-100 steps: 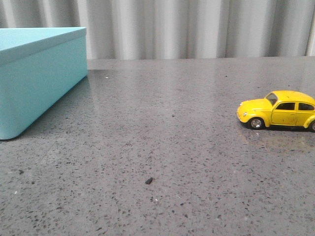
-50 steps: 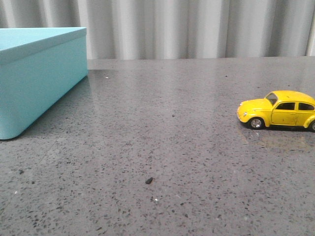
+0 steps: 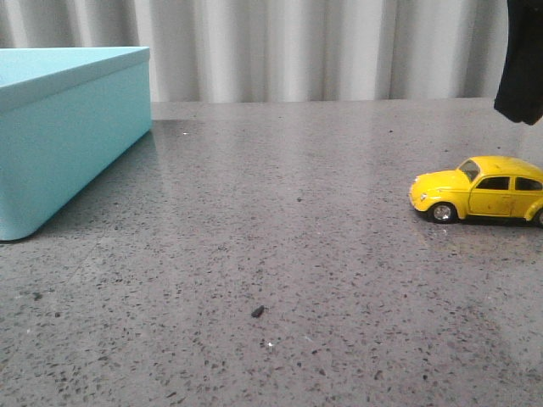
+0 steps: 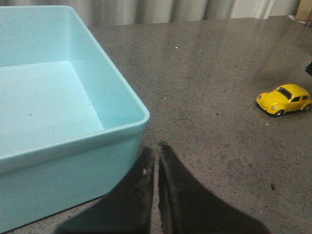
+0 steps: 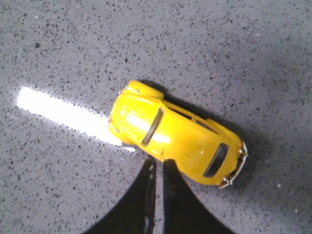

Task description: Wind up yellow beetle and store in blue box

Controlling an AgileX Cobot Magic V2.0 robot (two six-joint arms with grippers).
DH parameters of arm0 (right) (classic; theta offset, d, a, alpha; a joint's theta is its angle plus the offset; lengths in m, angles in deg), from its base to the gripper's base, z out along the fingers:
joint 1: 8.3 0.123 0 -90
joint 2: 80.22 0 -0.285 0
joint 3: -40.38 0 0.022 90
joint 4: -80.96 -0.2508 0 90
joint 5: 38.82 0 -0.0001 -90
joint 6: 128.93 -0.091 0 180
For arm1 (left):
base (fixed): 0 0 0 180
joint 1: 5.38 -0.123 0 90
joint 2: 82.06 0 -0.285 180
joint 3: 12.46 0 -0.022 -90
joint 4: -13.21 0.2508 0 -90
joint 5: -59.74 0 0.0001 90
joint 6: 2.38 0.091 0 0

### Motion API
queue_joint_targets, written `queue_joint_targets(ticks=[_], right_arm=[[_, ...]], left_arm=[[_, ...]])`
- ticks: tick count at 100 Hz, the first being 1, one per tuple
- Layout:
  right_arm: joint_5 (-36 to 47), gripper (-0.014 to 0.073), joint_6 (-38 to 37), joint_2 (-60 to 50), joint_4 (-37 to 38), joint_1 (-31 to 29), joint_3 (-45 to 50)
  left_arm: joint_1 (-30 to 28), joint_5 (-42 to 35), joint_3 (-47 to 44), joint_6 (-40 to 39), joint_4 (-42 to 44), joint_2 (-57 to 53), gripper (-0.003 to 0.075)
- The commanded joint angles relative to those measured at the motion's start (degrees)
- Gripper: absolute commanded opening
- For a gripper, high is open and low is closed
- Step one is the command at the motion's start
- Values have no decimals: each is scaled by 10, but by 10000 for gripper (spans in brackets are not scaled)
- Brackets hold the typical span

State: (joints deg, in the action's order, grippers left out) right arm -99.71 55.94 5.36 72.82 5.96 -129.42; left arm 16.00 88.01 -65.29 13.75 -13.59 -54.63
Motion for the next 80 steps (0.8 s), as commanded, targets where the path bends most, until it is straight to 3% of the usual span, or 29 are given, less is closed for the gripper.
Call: queue_joint_targets(ticks=[1,80], right_arm=[[39,-41,3,-9,2,1,-4],[45,-41,3,57,2,1,-3]], left_arm=[[14,-39,20,3,-16,7,-21],[20,-50,20,3,-25,7,-21]])
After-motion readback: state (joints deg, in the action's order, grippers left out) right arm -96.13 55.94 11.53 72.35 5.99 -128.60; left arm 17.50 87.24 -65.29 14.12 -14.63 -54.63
